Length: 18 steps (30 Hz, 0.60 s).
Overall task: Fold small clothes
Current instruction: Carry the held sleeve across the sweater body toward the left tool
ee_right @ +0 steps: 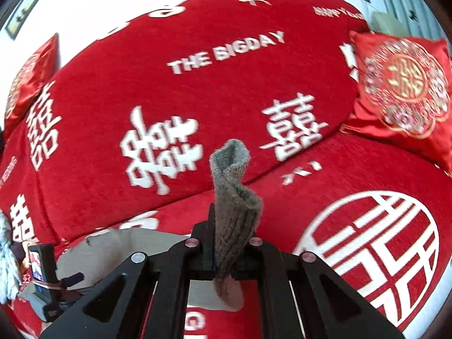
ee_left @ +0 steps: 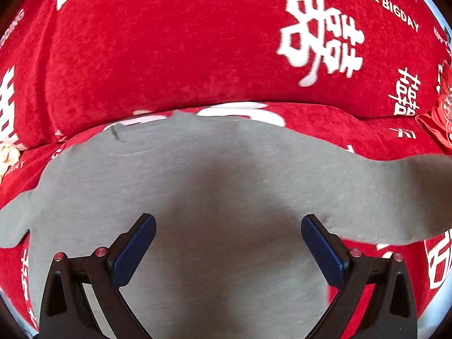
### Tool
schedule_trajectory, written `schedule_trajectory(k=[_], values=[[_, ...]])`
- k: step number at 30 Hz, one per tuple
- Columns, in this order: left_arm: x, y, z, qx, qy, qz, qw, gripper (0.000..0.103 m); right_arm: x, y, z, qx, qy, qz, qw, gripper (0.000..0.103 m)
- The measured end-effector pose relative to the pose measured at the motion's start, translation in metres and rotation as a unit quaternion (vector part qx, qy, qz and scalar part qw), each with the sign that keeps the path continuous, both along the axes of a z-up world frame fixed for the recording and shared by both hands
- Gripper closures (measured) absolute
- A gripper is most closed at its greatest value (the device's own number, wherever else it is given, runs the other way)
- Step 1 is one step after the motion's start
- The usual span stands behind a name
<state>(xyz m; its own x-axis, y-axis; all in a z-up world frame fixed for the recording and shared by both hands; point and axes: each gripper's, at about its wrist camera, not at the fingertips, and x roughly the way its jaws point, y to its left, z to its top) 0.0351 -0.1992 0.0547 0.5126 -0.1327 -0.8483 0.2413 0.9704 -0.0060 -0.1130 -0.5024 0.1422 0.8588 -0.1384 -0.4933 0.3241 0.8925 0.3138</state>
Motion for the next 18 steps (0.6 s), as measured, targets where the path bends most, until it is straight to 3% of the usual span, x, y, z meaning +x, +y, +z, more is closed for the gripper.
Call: schedule_trajectory(k=[9,18], values=[[0.004,0.078,-0.016,-0.002,0.032,0.053,0.9981,0.0,0.031,0.092,0.028,-0.029,-0.005,0.054,0.998,0.097],[0.002,0.124,-0.012,-0.018,0.029,0.069,0.997,0.0,0.064,0.176,0.044,-0.055,-0.001,0.1,0.993,0.097]])
